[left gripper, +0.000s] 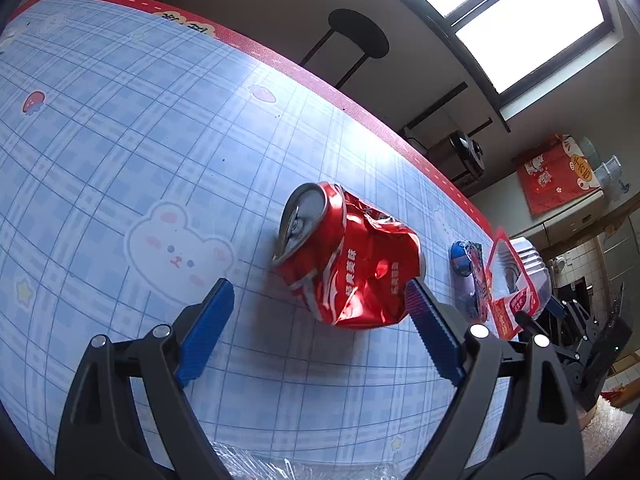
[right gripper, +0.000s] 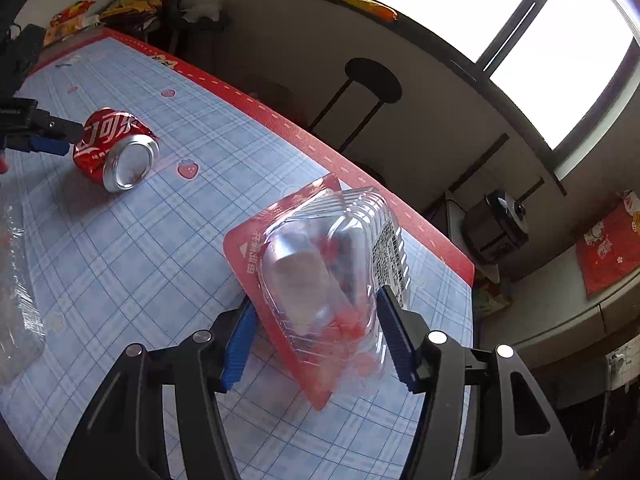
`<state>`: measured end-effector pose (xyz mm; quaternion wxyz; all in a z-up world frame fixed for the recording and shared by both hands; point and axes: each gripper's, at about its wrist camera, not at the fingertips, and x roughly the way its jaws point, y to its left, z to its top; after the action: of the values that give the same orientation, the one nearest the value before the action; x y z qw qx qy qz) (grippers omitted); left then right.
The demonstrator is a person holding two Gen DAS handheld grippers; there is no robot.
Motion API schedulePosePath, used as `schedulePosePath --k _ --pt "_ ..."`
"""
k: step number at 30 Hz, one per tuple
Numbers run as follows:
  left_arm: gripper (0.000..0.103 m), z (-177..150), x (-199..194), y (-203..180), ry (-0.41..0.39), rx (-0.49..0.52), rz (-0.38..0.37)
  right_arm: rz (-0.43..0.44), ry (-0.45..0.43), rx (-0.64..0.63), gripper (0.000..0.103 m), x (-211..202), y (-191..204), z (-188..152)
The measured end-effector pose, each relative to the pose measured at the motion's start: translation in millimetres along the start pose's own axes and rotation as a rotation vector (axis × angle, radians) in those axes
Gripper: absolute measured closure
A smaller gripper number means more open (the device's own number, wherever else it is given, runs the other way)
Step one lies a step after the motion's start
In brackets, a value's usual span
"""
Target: Collect trash
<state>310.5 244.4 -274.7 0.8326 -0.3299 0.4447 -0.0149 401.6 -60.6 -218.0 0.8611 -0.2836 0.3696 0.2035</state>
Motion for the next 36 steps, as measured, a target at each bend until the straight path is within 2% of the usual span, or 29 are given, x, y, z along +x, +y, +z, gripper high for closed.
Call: schedulePosePath --k 3,7,13,16,23,24,25,26,28,32,36 --pt "0.016 2 4 2 -0.013 -0.061 -0.034 0.027 -0.024 0.053 0.048 -17 -7 1" --pt "0.016 4 11 5 -0.022 -0.119 -0.034 0.052 -0.042 0.120 0.049 -30 -20 0" --pt "0.016 15 21 0 -0.057 -0.062 0.058 0.081 -0.044 0.200 0.049 -37 -31 -4" --pt "0.018 24 24 3 -0.055 -0.058 0.059 0.088 -0.043 0.206 0.049 -39 -33 -5" --pt "0.040 39 34 0 -0.027 -0.027 0.109 0.096 -0.035 0.232 0.049 -38 -36 -11" --pt "0.049 39 36 0 -0.014 -0.026 0.108 0.096 -0.035 0.236 0.049 -39 -36 -11" --pt "0.063 39 39 0 0.003 -0.027 0.095 0.096 -0.036 0.240 0.049 -40 -37 -12" --pt "0.067 39 39 -2 -0.005 -0.024 0.095 0.095 -0.039 0.245 0.049 -42 -37 -12" --pt "0.069 34 37 -11 -0.016 0.015 0.121 0.094 -0.053 0.260 0.050 -48 -39 -12" --pt "0.069 21 24 -35 -0.027 0.089 0.104 0.095 -0.084 0.293 0.050 -65 -43 -16" --pt "0.069 2 -8 -55 -0.074 0.123 0.083 0.114 -0.106 0.353 0.050 -82 -51 -24"
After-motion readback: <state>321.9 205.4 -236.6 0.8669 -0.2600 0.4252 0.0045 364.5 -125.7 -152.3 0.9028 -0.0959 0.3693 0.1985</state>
